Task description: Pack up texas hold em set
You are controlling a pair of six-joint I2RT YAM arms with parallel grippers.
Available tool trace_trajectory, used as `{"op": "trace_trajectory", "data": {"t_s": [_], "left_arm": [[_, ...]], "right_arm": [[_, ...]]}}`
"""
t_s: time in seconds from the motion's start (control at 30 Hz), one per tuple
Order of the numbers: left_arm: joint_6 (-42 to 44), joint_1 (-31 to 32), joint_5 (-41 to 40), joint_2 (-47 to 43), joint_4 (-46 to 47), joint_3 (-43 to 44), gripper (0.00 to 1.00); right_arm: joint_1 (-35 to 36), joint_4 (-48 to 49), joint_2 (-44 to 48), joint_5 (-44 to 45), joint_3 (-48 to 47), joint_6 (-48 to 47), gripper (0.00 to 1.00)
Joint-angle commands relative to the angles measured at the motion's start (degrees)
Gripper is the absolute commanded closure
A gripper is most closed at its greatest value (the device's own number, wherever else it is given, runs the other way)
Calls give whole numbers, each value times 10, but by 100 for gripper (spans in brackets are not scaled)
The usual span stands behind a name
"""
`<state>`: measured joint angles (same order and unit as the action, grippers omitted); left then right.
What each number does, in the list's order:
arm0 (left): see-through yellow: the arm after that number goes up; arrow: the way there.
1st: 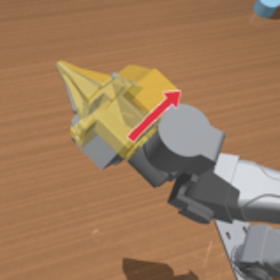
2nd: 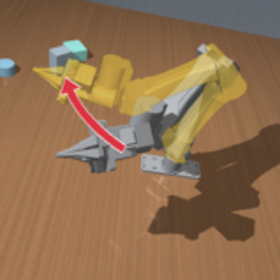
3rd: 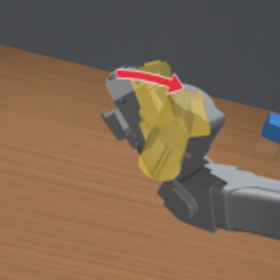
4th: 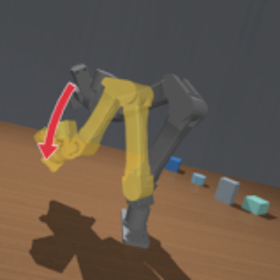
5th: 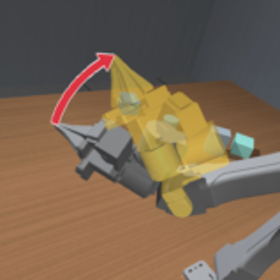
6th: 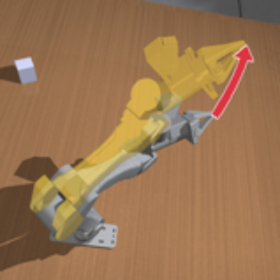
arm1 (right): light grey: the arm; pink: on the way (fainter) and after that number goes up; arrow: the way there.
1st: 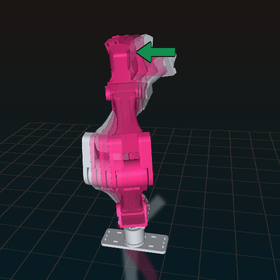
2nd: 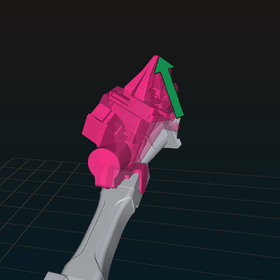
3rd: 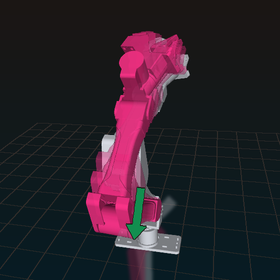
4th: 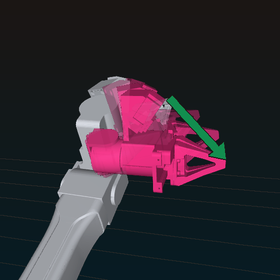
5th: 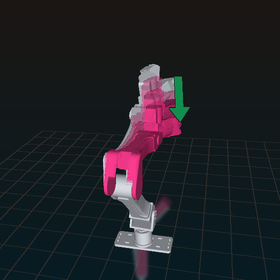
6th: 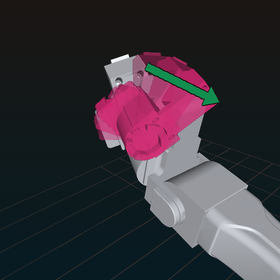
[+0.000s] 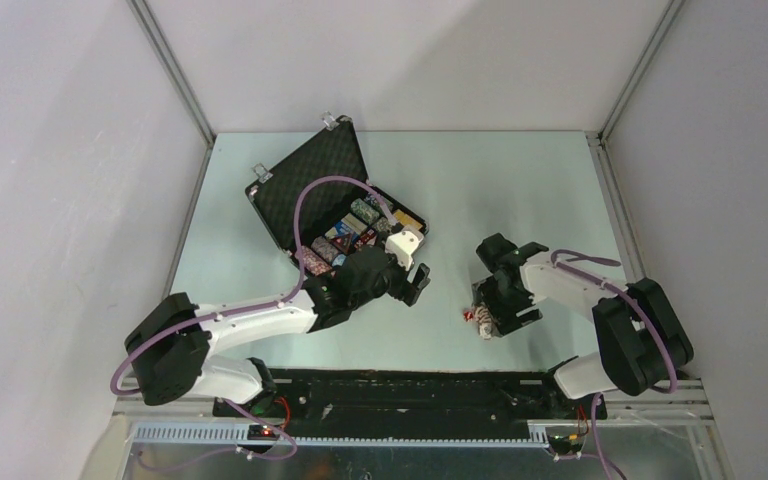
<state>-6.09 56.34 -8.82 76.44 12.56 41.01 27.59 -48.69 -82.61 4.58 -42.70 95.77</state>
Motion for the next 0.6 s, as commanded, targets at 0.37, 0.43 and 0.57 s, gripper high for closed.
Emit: {"op": "trace_trajectory", "data": {"t_s": [0.37,0.43,0.57], "left_arm": [[-3,-2,0,-10,6,3,17],[-2,-2,0,-9,6,4,17],[-2,-2,0,-6,5,5,17]], "right_arm": [[1,-15,-2,45,6,-9,45],[1,-14,-5,47,6,-14,46],[-2,-12,-10,56,7,-28,52]]}}
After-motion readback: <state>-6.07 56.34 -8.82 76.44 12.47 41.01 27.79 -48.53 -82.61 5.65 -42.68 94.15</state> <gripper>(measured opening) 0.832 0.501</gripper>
